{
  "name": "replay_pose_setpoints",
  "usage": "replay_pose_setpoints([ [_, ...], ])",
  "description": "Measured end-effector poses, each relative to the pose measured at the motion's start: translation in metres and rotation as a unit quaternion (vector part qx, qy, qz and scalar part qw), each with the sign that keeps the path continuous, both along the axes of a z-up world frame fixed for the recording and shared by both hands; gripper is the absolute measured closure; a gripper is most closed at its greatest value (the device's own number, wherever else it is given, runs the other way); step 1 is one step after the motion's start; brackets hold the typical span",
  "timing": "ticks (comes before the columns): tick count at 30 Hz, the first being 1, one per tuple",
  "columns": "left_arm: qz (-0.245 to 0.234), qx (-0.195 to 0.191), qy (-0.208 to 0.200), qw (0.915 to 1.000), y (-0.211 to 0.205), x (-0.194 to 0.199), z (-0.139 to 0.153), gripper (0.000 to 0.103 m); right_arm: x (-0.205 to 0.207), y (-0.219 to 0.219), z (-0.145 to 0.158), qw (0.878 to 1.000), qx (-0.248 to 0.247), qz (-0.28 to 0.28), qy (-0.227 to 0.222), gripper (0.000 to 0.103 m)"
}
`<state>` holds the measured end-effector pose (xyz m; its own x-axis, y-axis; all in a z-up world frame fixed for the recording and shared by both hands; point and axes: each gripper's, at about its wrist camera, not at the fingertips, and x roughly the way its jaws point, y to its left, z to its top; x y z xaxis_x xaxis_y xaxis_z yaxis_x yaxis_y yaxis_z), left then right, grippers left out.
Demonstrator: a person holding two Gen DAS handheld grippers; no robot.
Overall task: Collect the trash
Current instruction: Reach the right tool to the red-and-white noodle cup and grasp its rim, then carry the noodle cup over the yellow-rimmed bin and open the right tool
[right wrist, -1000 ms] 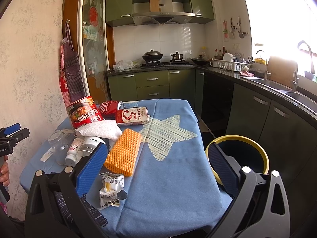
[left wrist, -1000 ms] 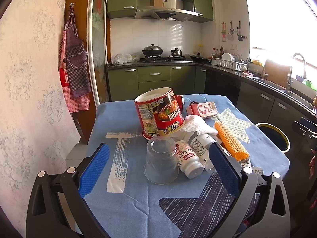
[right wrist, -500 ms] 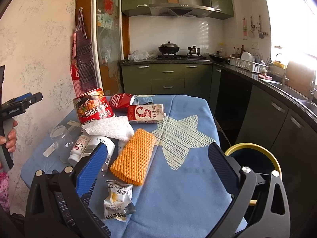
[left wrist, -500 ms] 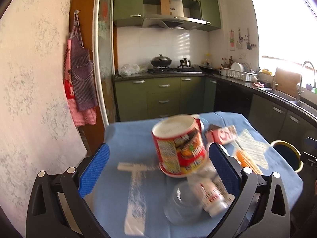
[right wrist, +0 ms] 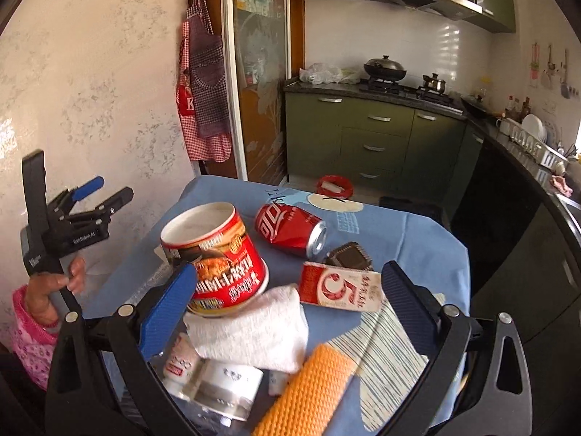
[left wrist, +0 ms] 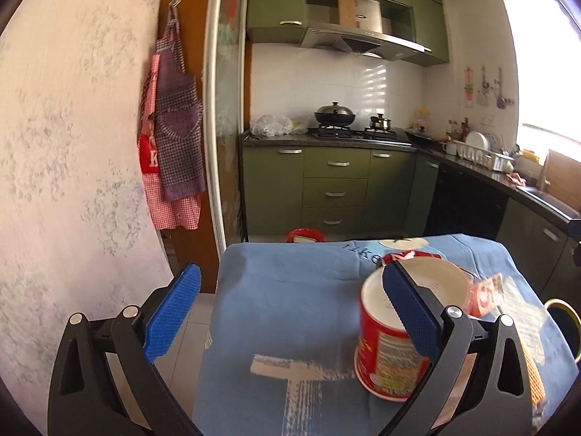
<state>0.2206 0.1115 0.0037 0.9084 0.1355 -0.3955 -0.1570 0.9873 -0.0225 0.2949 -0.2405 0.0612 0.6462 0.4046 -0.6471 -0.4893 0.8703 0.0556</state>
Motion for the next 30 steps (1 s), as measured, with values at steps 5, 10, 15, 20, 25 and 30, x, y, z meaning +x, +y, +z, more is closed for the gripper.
replay_pose_setpoints([
  [5, 0.029, -0.016, 0.011, 0.9994, 0.022, 0.022, -0.022, 0.004, 0.046, 0.043, 0.000, 0.998, -0.023, 0.024, 0.058, 0.028],
  [10, 0.038, -0.031, 0.031, 0.9983, 0.036, 0.029, -0.041, 0.004, 0.081, 0.085, -0.012, 0.991, -0.064, 0.039, 0.108, 0.059],
  [15, 0.037, -0.038, 0.034, 0.9981, 0.040, 0.027, -0.047, 0.004, 0.099, 0.113, -0.031, 0.984, -0.100, 0.039, 0.141, 0.068],
  [20, 0.027, -0.039, 0.036, 0.9982, 0.036, 0.025, -0.050, 0.004, 0.104, 0.126, -0.043, 0.980, -0.128, 0.034, 0.146, 0.071],
  [25, 0.021, -0.037, 0.036, 0.9984, 0.032, 0.024, -0.050, 0.004, 0.104, 0.129, -0.048, 0.979, -0.135, 0.034, 0.149, 0.097],
  [30, 0.019, -0.036, 0.035, 0.9986, 0.031, 0.022, -0.050, 0.004, 0.099, 0.126, -0.037, 0.984, -0.113, 0.039, 0.133, 0.097],
])
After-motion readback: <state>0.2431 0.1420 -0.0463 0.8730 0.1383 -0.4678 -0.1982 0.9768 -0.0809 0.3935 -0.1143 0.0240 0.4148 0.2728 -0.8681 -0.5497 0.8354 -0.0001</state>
